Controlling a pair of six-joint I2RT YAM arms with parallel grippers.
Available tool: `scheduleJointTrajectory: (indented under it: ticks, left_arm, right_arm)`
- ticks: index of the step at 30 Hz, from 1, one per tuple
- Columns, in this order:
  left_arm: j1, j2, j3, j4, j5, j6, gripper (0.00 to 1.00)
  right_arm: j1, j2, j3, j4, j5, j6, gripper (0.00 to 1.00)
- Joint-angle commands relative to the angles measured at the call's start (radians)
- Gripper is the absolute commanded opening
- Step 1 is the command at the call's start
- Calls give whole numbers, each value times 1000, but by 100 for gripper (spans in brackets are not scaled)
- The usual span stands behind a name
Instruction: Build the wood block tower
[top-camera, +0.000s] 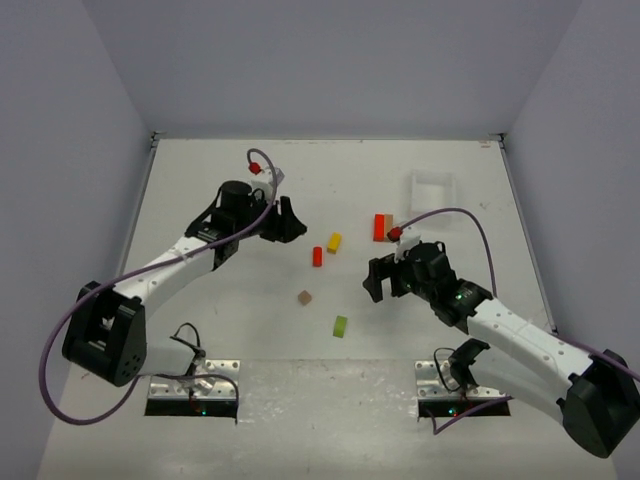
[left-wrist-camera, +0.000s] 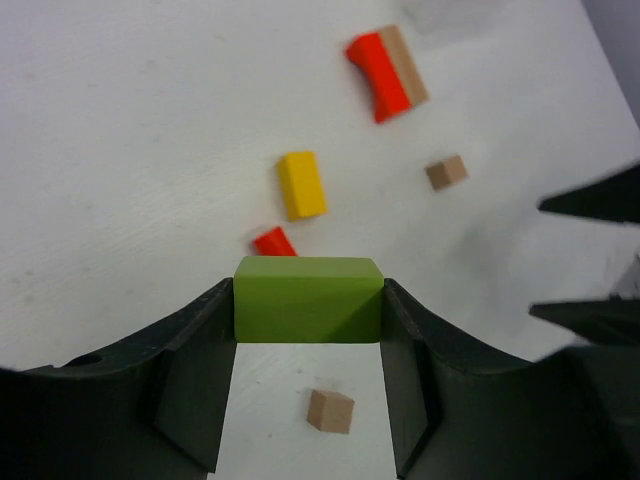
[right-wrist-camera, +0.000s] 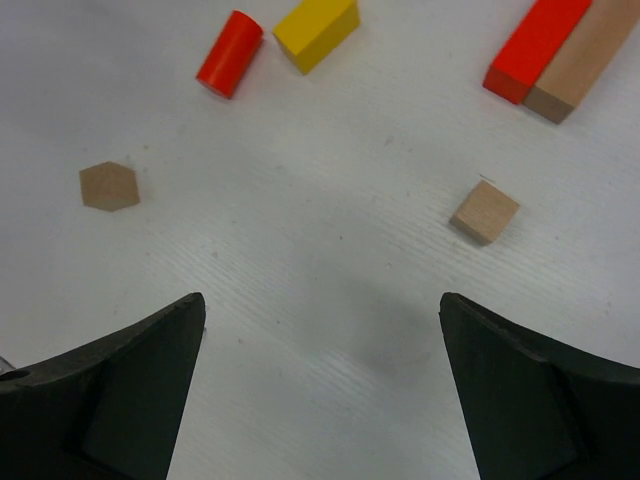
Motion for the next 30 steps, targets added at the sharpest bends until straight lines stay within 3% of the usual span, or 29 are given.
scheduleJointTrajectory:
  ticks: [1,4,8,12,15,18,21,30]
  left_arm:
    - [-126,-73,-88,34,484,414,23]
    - [-181,-72,-73,-47,534,603,15]
    - [-184,-29,-8,-187,637,824,16]
    - [-185,6,40,-260,728,995,16]
    - [-189,37,86,-298,731,1044,16]
    - [-189,58,146,-423,755,1158,17]
    - [-190,62,163,-430,753,1151,21]
    - [-190,82,186,-362,753,1036,18]
  right_arm:
    - [-2,-22,23,126,-307,-259,99]
    - [0,1,81,50,-482,-451,99]
    - [-1,14,161,-85,-627,-620,99]
    - [0,10,186,-92,-723,-662,99]
    - [0,52,211,-79,-850,-616,99]
    - [0,111,264,-89,-864,-557,99]
    - [-2,171,303,-66,-733,-471,99]
    - [6,218,289,106,-674,-436,98]
